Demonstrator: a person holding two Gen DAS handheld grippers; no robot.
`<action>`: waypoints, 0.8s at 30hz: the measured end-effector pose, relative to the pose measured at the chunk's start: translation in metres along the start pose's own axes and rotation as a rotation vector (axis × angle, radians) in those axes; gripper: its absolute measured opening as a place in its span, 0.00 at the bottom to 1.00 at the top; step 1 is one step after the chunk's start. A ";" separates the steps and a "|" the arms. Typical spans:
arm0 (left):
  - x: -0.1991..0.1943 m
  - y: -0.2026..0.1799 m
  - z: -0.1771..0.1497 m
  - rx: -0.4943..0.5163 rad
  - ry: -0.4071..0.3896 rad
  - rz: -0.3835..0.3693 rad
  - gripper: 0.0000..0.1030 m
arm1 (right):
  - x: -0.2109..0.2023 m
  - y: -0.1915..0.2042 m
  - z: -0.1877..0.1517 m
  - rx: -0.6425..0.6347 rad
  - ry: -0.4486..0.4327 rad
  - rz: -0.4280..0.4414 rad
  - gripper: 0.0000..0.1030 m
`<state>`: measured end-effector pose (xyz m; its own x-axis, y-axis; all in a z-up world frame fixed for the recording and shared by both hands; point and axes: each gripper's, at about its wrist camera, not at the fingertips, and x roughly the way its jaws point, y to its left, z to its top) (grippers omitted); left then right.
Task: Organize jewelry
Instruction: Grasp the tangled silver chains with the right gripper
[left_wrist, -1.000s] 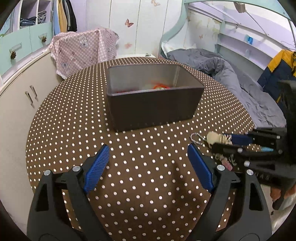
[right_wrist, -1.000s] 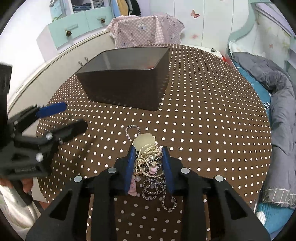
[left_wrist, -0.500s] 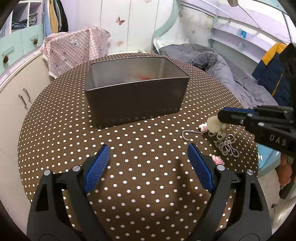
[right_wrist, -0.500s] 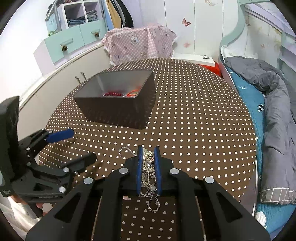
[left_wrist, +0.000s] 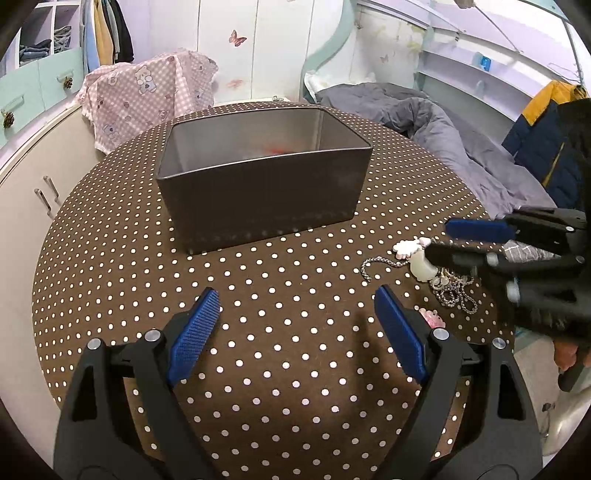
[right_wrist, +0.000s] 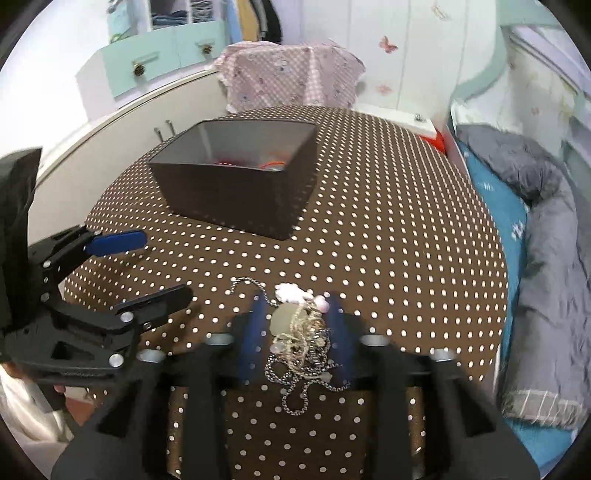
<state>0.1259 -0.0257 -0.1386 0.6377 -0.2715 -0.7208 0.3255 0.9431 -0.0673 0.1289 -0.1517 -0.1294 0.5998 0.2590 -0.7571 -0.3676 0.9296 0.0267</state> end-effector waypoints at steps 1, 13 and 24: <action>0.000 0.000 0.000 -0.001 0.000 0.001 0.82 | 0.000 0.003 0.000 -0.019 -0.003 -0.001 0.46; 0.005 0.009 -0.007 -0.029 0.021 0.016 0.82 | 0.022 0.017 -0.007 -0.197 0.059 -0.062 0.34; 0.006 0.013 -0.009 -0.041 0.027 0.034 0.82 | 0.018 0.009 -0.019 -0.181 0.072 -0.061 0.28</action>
<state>0.1275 -0.0134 -0.1504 0.6289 -0.2344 -0.7413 0.2747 0.9590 -0.0702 0.1228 -0.1433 -0.1553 0.5749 0.1782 -0.7986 -0.4579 0.8789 -0.1336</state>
